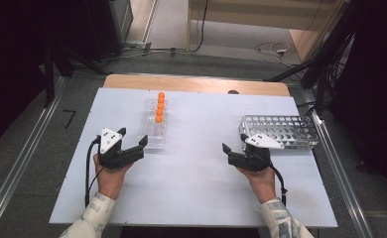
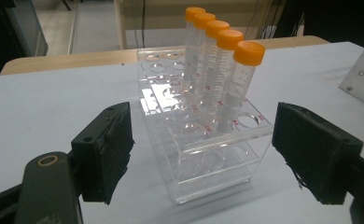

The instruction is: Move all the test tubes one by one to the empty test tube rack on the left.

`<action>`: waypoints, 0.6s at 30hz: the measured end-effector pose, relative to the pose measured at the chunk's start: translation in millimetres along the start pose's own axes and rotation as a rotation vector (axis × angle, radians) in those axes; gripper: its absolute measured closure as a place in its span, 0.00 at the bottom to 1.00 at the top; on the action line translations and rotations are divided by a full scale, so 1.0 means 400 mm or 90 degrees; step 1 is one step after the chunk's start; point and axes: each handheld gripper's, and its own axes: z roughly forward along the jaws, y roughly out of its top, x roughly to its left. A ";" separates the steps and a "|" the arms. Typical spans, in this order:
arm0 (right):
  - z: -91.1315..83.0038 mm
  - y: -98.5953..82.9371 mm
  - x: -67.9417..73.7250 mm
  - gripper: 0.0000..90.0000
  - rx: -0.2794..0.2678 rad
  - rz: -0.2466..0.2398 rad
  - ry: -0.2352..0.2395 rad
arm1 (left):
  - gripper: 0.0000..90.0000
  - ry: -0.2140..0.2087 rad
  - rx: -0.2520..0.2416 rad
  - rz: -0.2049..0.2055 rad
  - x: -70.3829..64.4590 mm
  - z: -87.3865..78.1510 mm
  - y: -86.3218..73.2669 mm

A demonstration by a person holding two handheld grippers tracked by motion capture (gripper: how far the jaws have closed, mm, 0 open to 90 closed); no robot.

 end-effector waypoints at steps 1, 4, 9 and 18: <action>-0.002 0.000 -0.002 0.25 0.000 0.002 -0.001 | 0.23 0.000 0.001 -0.001 0.002 -0.002 -0.001; -0.007 -0.002 -0.006 0.25 -0.002 0.004 -0.004 | 0.23 0.002 0.005 -0.002 0.008 -0.005 -0.004; -0.016 -0.005 -0.013 0.25 -0.005 0.007 -0.007 | 0.23 0.003 0.004 -0.004 0.014 -0.011 -0.008; -0.034 -0.014 -0.032 0.25 -0.007 0.018 -0.018 | 0.22 0.012 0.007 -0.007 0.027 -0.025 -0.014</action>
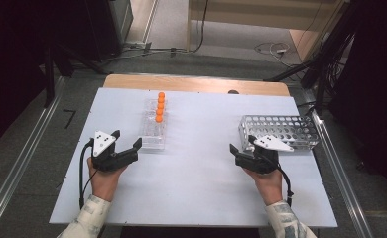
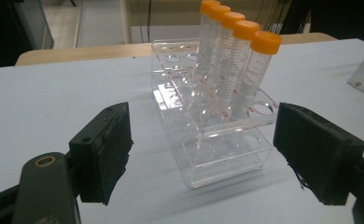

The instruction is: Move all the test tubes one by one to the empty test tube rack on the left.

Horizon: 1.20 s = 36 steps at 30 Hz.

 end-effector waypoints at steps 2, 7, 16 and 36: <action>-0.003 -0.003 -0.004 0.25 0.002 0.003 -0.004 | 0.22 0.001 -0.001 -0.001 0.004 -0.005 0.000; -0.013 -0.006 -0.014 0.25 0.000 0.012 -0.009 | 0.22 0.008 0.000 -0.003 0.016 -0.016 -0.004; -0.034 -0.014 -0.031 0.25 -0.006 0.017 -0.020 | 0.21 0.024 -0.002 0.003 0.027 -0.032 -0.011; -0.068 -0.037 -0.077 0.25 -0.006 0.035 -0.046 | 0.20 0.030 0.005 0.007 0.040 -0.053 -0.020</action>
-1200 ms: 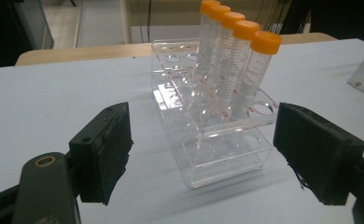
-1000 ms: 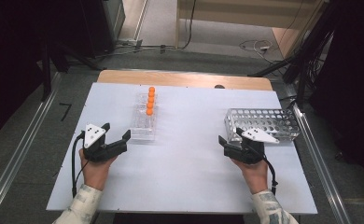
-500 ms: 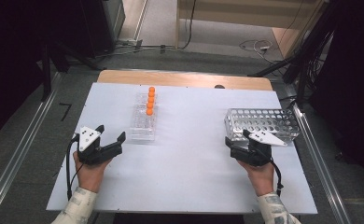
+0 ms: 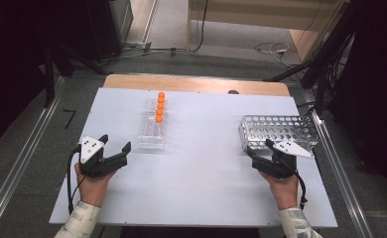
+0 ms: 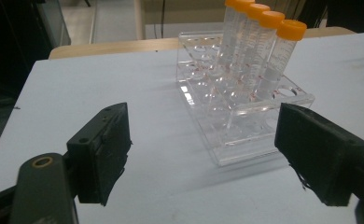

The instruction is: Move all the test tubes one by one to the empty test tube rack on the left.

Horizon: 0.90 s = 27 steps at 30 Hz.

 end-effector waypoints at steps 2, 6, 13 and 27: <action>-0.004 -0.002 -0.004 0.25 0.000 0.003 -0.002 | 0.20 0.001 0.001 0.000 0.002 -0.002 -0.001; -0.013 -0.006 -0.010 0.25 -0.001 0.006 -0.003 | 0.20 0.001 0.003 0.001 0.002 -0.004 -0.003; -0.025 -0.014 -0.018 0.24 0.003 0.006 -0.006 | 0.19 0.003 0.006 0.002 0.003 -0.010 -0.007; -0.048 -0.030 -0.047 0.24 0.003 0.018 -0.022 | 0.19 0.013 0.013 0.001 0.017 -0.025 -0.021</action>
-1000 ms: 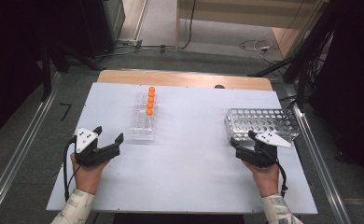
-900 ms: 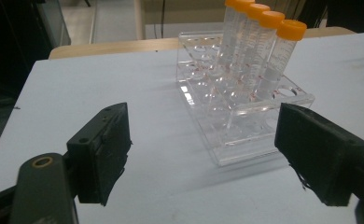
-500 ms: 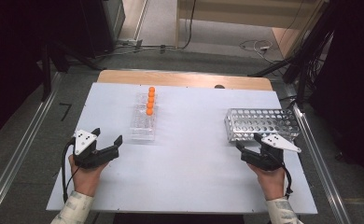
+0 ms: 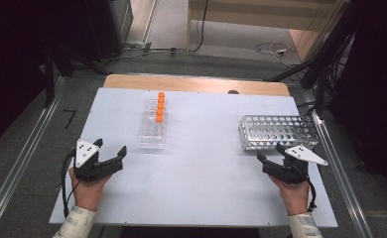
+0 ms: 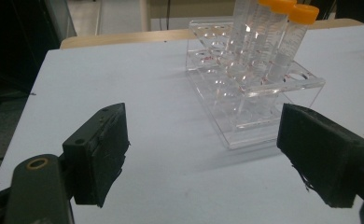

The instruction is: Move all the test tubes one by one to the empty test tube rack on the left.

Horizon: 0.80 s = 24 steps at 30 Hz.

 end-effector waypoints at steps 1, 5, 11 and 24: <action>-0.001 -0.001 -0.002 0.24 -0.001 0.001 0.000 | 0.19 0.001 0.000 0.001 0.000 -0.001 -0.001; -0.007 -0.005 -0.011 0.23 -0.001 0.004 -0.006 | 0.19 0.003 -0.001 -0.001 0.003 -0.006 -0.003; -0.017 -0.011 -0.024 0.23 -0.002 0.008 -0.013 | 0.19 0.006 0.002 -0.001 0.009 -0.014 -0.008; -0.040 -0.026 -0.053 0.23 -0.002 0.020 -0.030 | 0.19 0.010 0.005 -0.005 0.020 -0.032 -0.019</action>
